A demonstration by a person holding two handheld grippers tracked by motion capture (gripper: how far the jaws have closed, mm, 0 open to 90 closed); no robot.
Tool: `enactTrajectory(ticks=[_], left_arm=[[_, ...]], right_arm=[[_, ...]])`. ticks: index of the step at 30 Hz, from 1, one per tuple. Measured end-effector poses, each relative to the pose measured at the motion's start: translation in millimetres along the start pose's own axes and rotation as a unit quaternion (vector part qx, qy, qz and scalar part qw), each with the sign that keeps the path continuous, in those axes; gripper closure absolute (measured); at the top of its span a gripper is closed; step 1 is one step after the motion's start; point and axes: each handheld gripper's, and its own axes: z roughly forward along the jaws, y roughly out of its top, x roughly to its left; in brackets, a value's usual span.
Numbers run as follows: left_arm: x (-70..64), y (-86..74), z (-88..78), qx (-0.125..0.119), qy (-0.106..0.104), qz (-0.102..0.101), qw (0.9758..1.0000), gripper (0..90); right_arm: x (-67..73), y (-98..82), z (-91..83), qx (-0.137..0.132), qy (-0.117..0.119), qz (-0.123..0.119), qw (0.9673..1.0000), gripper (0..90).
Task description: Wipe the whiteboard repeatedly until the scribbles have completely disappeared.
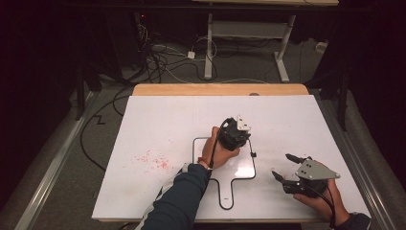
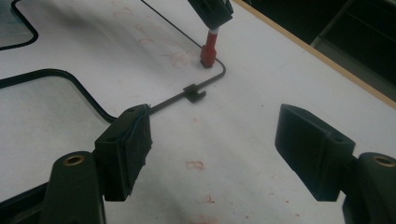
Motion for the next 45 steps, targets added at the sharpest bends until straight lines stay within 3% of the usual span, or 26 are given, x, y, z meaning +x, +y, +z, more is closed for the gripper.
enactTrajectory(ticks=[2, 6, 10, 13, 15, 18, 21, 22, 23, 26, 34, 37, 40, 45], left_arm=[[-4.2, 1.0, -0.1, 0.0, -0.015, 0.004, 0.9999, 78.4], [-11.8, 3.1, 1.0, 0.001, -0.015, 0.018, 0.9997, 78.4], [-5.0, 1.1, -0.4, 0.005, 0.003, 0.012, 0.9999, 78.3], [2.5, -2.4, -3.3, 0.004, -0.001, -0.003, 1.0, 78.4], [2.1, -2.5, -3.8, 0.006, 0.0, -0.002, 1.0, 78.4], [-3.8, -0.8, -2.9, 0.005, -0.018, 0.003, 0.9998, 78.4], [-10.1, 1.8, -2.9, 0.014, -0.009, 0.024, 0.9996, 78.3], [-5.4, 0.0, -4.2, 0.014, 0.004, 0.014, 0.9998, 78.4], [-5.4, 0.0, -4.2, 0.014, 0.004, 0.014, 0.9998, 78.4], [8.5, -6.5, -10.6, 0.016, 0.007, -0.011, 0.9998, 78.4], [24.1, -15.0, -23.7, 0.036, 0.032, -0.019, 0.9987, 78.4], [18.8, -12.8, -20.1, 0.03, 0.022, -0.02, 0.9991, 78.4], [1.7, -4.0, -9.9, 0.022, 0.009, -0.002, 0.9997, 78.4], [-3.4, 1.5, -4.1, 0.02, 0.008, 0.001, 0.9998, 78.4]], right_arm=[[0.0, 0.1, -0.4, -0.001, 0.0, 0.001, 1.0, 27.9], [-0.8, -0.1, -0.4, 0.0, -0.001, 0.002, 1.0, 27.9], [-0.8, 0.1, -1.0, -0.001, -0.004, 0.0, 1.0, 27.9], [-0.8, -0.6, -0.8, 0.001, -0.004, -0.001, 1.0, 27.9], [-0.8, -0.6, -0.6, 0.002, -0.004, -0.001, 1.0, 27.9], [-0.6, 0.0, -0.5, 0.0, -0.002, -0.001, 1.0, 27.9], [-0.6, 0.1, -0.3, 0.001, -0.003, -0.001, 1.0, 27.9], [-0.7, 0.0, 0.1, 0.001, -0.002, 0.0, 1.0, 27.9], [-0.4, -0.1, 0.2, 0.001, -0.003, -0.001, 1.0, 27.9], [-0.4, -0.2, -0.5, 0.001, -0.004, -0.002, 1.0, 27.9], [-0.8, 0.5, -0.5, 0.003, -0.009, -0.004, 0.9999, 27.9], [0.2, 1.5, 0.6, 0.003, -0.009, -0.006, 0.9999, 27.9], [0.8, 1.9, 2.3, 0.005, -0.005, -0.008, 0.9999, 27.9], [-0.3, 0.8, 1.5, 0.004, -0.006, -0.005, 1.0, 28.0]])
